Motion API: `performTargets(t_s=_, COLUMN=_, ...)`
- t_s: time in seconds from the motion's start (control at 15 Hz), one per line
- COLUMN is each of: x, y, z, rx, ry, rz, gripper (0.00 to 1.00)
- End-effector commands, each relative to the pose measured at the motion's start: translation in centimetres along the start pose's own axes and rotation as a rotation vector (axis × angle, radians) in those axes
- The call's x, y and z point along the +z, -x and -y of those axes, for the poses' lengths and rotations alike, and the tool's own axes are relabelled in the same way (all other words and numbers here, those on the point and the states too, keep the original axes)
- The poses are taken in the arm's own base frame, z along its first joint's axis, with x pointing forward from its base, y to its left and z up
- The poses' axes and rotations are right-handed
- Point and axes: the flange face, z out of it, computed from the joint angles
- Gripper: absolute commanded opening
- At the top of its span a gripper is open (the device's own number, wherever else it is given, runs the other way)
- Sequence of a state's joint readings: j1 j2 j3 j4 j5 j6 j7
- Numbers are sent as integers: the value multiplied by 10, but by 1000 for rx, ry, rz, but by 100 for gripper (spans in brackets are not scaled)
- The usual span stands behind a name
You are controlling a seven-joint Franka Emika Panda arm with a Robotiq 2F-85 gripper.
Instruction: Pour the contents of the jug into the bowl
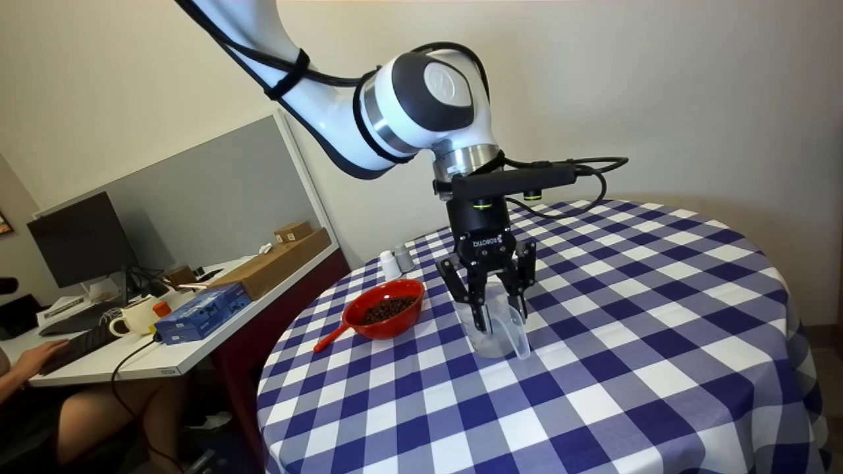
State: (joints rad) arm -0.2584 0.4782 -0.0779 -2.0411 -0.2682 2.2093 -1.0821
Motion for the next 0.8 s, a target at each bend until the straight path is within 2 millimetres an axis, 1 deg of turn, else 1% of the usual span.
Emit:
performTargets(t_s=0.0, x=-16, y=6, z=6, rx=10, ry=37, rz=-18, gripper=81)
performTargets(t_s=0.07, x=-24, y=7, z=8, rx=19, ry=48, rz=-19, gripper=87)
performTargets(t_s=0.13, x=-38, y=8, z=14, rx=40, ry=56, rz=-18, gripper=95)
performTargets(t_s=0.2, x=-50, y=9, z=19, rx=79, ry=41, rz=-19, gripper=99)
performTargets(t_s=0.33, x=-84, y=9, z=35, rx=220, ry=29, rz=-6, gripper=100)
performTargets(t_s=0.47, x=-121, y=0, z=61, rx=327, ry=28, rz=12, gripper=100)
performTargets(t_s=0.6, x=-156, y=-13, z=90, rx=433, ry=6, rz=31, gripper=100)
performTargets(t_s=0.73, x=-187, y=-26, z=123, rx=532, ry=-24, rz=54, gripper=100)
